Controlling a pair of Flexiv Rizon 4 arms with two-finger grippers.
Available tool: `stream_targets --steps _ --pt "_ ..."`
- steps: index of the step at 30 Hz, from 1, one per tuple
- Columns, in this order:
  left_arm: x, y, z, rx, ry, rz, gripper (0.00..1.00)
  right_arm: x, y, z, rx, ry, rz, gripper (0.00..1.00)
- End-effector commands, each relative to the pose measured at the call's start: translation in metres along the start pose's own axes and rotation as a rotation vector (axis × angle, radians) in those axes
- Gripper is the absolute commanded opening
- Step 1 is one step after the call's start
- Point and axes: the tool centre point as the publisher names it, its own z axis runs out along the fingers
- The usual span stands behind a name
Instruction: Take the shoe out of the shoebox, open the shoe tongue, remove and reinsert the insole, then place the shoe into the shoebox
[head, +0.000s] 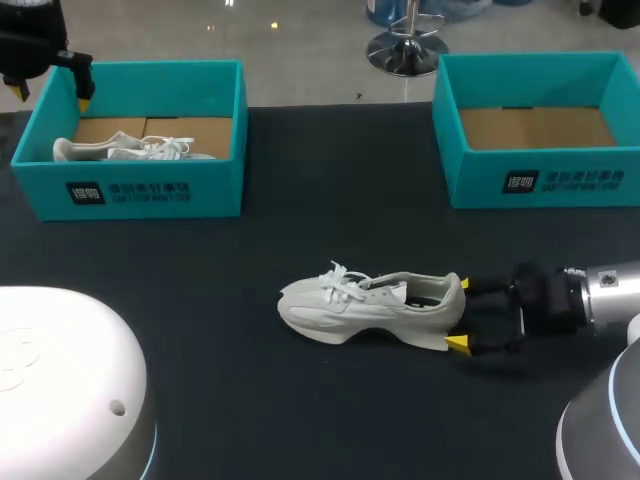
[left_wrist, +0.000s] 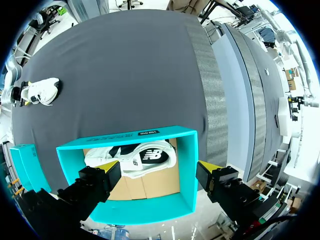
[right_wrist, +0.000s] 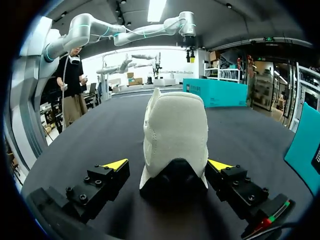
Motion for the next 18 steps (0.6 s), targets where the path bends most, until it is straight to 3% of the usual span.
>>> stream_targets --steps 1,18 --pt "0.000 -0.001 -0.001 -0.002 0.001 0.000 1.00 0.004 0.002 0.012 0.016 -0.024 0.010 1.00" --pt "0.000 -0.001 -0.001 -0.002 0.001 0.000 1.00 0.001 -0.005 0.033 0.036 -0.059 0.027 1.00"
